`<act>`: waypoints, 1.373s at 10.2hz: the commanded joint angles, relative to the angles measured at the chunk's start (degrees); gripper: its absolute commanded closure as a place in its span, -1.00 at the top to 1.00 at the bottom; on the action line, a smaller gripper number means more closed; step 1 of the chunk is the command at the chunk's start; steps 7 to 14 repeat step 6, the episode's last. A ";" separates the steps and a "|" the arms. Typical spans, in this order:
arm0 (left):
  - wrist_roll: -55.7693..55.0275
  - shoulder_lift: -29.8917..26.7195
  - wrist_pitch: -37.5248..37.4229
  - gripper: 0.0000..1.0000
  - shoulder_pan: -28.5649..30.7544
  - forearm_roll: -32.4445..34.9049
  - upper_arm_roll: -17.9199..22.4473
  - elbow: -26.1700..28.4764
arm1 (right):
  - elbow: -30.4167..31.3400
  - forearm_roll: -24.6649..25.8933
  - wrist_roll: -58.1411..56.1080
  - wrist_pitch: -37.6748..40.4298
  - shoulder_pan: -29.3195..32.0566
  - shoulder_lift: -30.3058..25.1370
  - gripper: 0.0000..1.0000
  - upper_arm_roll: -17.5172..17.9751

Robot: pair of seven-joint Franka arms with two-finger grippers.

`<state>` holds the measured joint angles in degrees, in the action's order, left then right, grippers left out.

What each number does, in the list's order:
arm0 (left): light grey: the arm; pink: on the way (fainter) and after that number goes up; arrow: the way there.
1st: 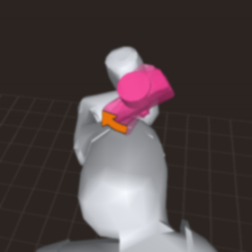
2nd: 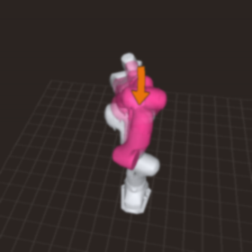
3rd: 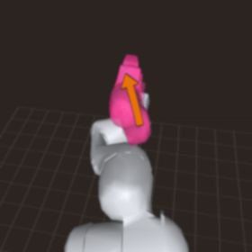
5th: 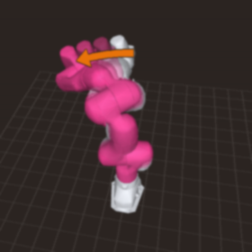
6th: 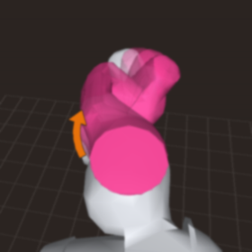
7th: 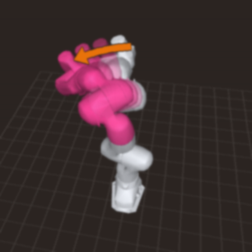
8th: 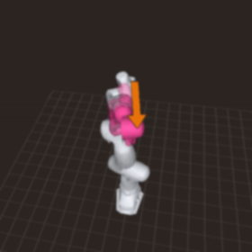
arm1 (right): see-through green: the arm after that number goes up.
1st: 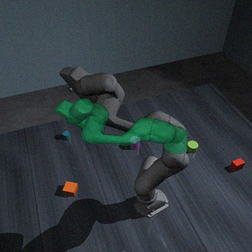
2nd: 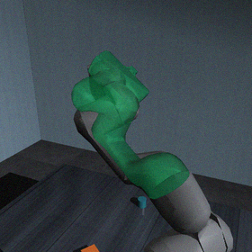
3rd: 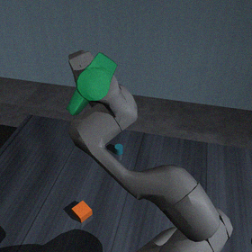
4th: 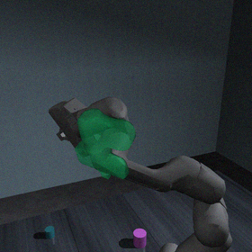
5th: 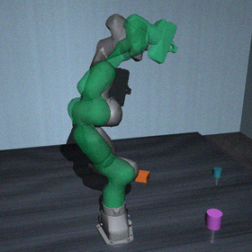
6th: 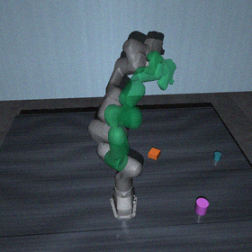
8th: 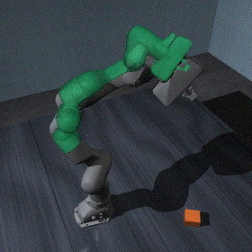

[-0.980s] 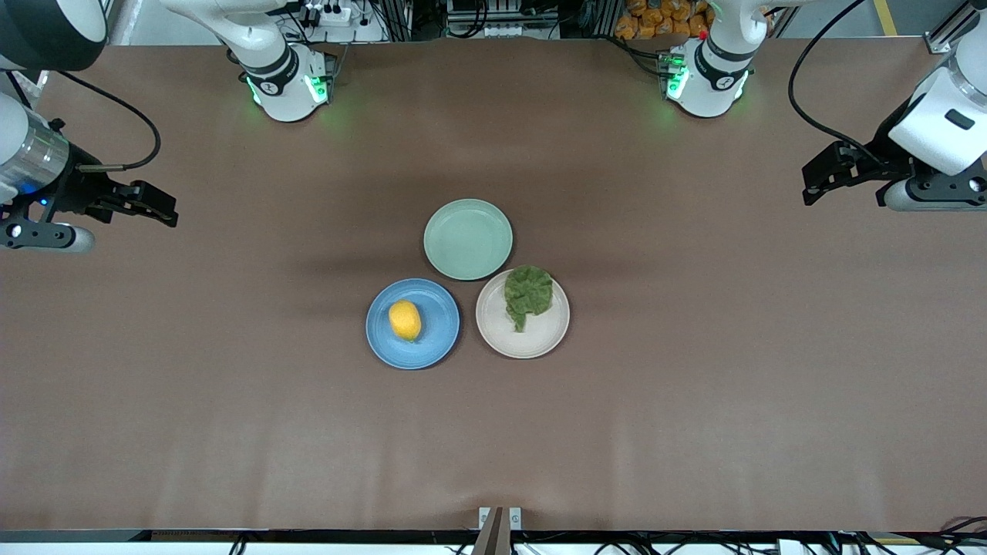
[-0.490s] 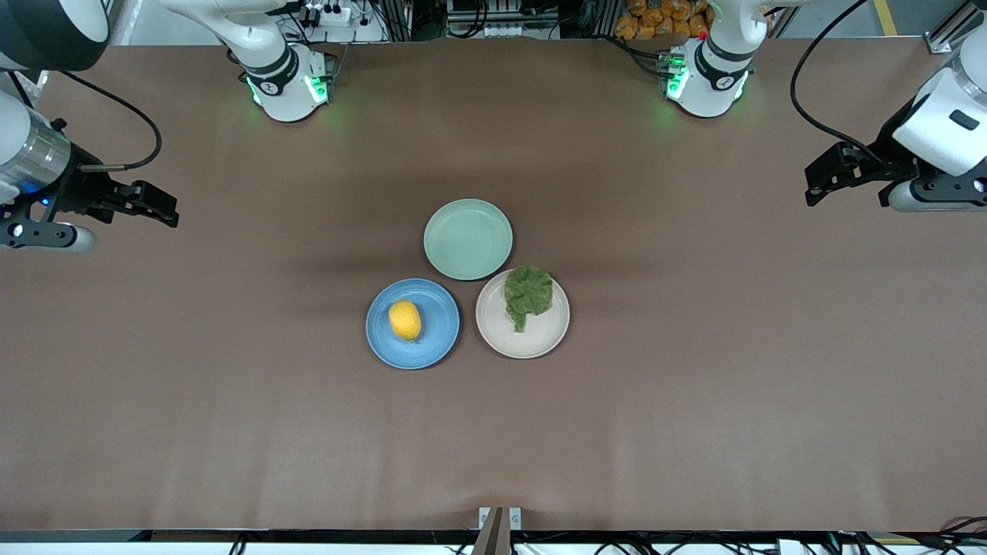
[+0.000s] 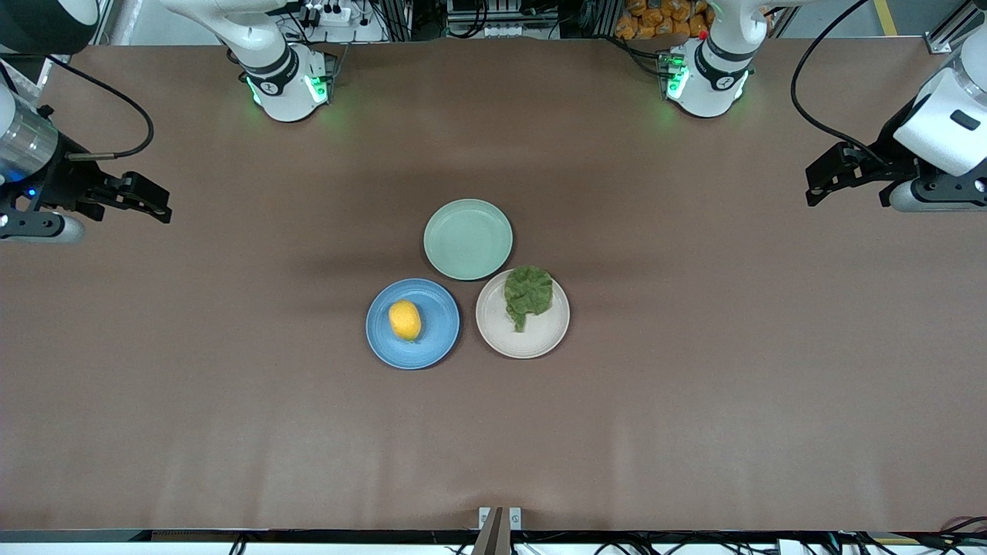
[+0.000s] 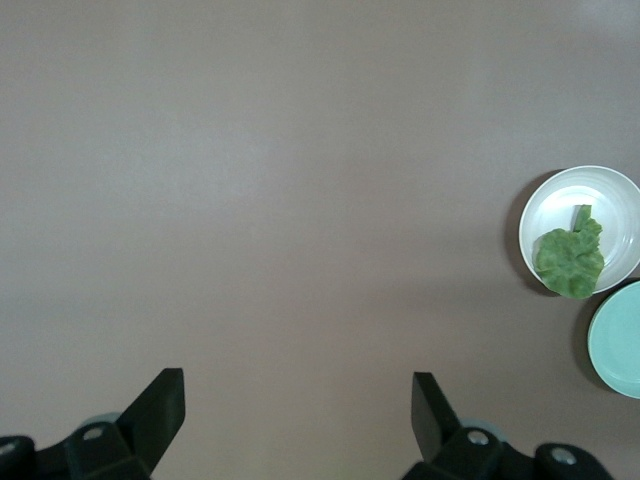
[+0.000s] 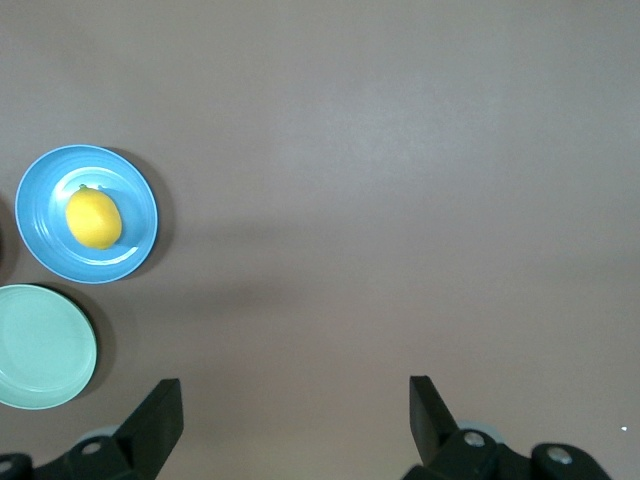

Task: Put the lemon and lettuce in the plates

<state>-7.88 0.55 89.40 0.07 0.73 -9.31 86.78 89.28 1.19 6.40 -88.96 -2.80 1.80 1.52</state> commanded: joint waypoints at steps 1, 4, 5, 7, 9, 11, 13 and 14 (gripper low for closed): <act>1.38 -0.29 0.33 1.00 0.20 0.59 -0.01 -0.12 | -0.95 -0.84 -0.86 0.81 0.07 -0.13 1.00 -0.64; 1.73 -0.29 0.33 1.00 0.46 0.59 0.08 -0.12 | -1.21 -0.84 -0.77 0.81 -0.10 -0.04 1.00 -1.08; 1.73 -0.29 0.33 1.00 0.46 0.59 0.08 -0.12 | -1.13 -0.84 -0.86 1.07 -0.01 -0.04 1.00 -1.08; 1.73 -0.29 0.33 1.00 0.46 0.59 0.08 -0.12 | -1.13 -0.84 -0.86 1.42 0.16 -0.04 1.00 -1.00; 1.73 -0.29 0.33 1.00 0.46 0.59 0.08 -0.12 | -1.13 -0.84 -0.86 1.42 0.16 -0.04 1.00 -1.00; 1.73 -0.29 0.33 1.00 0.46 0.59 0.08 -0.12 | -1.13 -0.84 -0.86 1.42 0.16 -0.04 1.00 -1.00; 1.73 -0.29 0.33 1.00 0.46 0.59 0.08 -0.12 | -1.13 -0.84 -0.86 1.42 0.16 -0.04 1.00 -1.00; 1.73 -0.29 0.33 1.00 0.46 0.59 0.08 -0.12 | -1.13 -0.84 -0.86 1.42 0.16 -0.04 1.00 -1.00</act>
